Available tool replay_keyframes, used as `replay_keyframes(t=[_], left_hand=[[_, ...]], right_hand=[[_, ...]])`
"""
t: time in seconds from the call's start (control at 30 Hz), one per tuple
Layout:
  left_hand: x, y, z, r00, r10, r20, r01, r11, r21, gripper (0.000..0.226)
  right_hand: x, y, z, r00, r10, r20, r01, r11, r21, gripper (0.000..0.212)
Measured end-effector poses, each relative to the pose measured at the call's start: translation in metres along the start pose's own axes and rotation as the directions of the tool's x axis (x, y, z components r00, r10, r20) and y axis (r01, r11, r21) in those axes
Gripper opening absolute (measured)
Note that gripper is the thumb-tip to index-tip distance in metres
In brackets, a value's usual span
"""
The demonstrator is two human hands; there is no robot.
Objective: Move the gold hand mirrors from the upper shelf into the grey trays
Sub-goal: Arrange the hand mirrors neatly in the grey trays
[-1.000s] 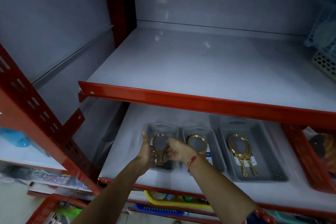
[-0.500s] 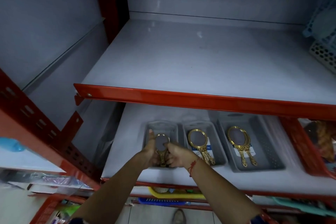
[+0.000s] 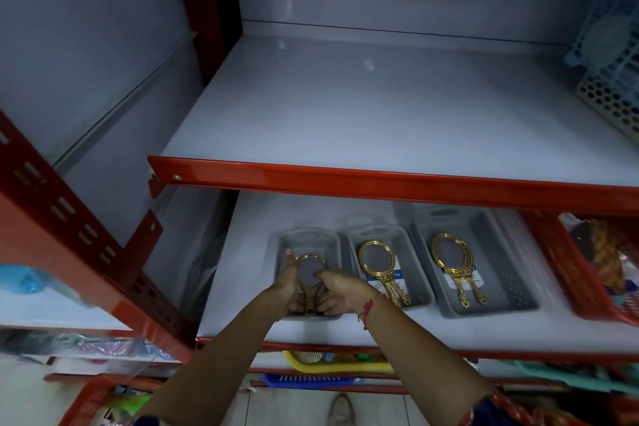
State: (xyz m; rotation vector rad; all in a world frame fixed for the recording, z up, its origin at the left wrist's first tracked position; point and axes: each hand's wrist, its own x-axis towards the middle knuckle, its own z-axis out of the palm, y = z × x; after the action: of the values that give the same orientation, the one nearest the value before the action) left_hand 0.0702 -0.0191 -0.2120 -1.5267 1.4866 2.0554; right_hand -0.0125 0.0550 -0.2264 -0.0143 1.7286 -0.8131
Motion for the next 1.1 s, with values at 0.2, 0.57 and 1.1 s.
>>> replay_keyframes(t=[0.2, 0.57, 1.1], left_hand=[[0.000, 0.001, -0.002, 1.000, -0.022, -0.006, 0.022, 1.000, 0.019, 0.101], [-0.008, 0.009, 0.007, 0.991, 0.079, -0.109, -0.064, 0.989, 0.135, 0.080], [-0.010, 0.038, 0.137, 0.991, 0.041, 0.130, -0.018, 0.985, -0.174, 0.070]], right_hand=[[-0.004, 0.000, 0.001, 1.000, -0.001, 0.012, 0.000, 1.000, 0.020, 0.066], [-0.019, -0.003, -0.017, 0.998, -0.069, -0.010, 0.069, 0.998, -0.002, 0.059], [-0.018, 0.025, -0.149, 0.904, -0.159, -0.397, 0.200, 0.978, 0.062, 0.026]])
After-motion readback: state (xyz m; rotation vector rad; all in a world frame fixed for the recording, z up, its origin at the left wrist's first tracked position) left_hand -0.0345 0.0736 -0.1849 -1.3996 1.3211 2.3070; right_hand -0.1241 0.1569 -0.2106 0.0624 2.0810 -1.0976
